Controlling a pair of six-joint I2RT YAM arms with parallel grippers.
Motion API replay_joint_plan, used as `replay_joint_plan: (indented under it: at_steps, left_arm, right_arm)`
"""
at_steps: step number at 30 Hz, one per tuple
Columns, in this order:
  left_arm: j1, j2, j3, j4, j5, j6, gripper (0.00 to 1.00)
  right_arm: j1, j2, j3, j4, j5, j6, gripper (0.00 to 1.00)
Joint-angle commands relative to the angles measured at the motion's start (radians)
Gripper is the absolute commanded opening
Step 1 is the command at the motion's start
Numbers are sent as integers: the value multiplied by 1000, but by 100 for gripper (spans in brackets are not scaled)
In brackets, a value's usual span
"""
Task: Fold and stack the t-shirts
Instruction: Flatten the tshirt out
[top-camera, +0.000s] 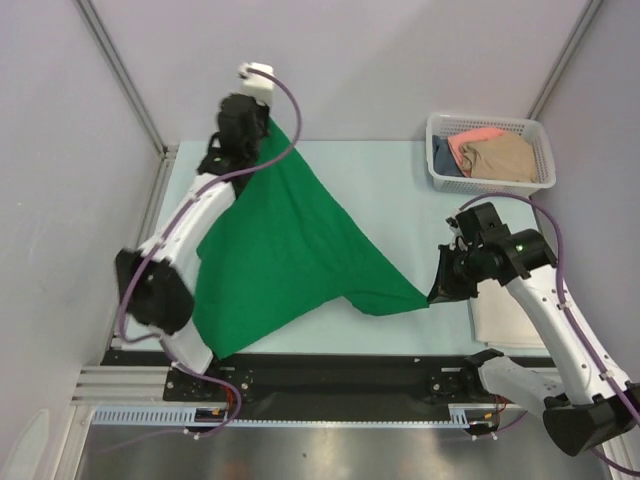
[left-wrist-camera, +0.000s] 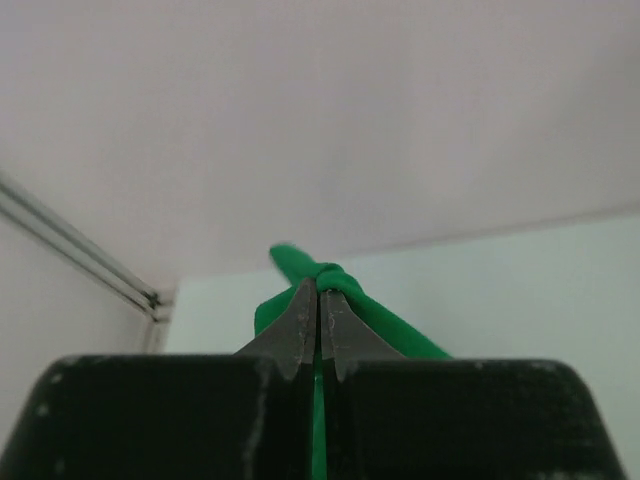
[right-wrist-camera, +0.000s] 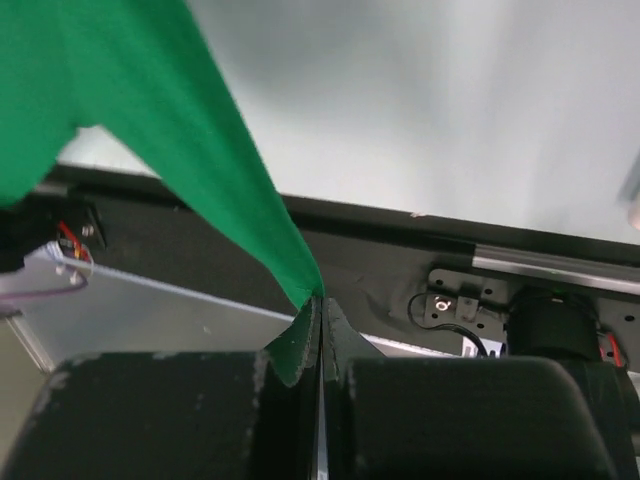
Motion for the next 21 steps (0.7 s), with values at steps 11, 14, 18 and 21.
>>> replay_joint_plan:
  at_steps: [11, 14, 18, 21]
  left_arm:
    - [-59, 563, 459, -124, 37, -49, 11]
    - [-62, 609, 559, -256, -44, -58, 69]
    - [-61, 516, 539, -386, -163, -94, 100]
    - [-59, 400, 493, -605, -212, -202, 100]
  right_arm:
    - [-132, 202, -153, 137, 20, -16, 0]
    - [-132, 256, -156, 162, 52, -19, 0]
    - [-134, 319, -171, 217, 56, -15, 0]
    - [-126, 376, -185, 301, 37, -18, 0]
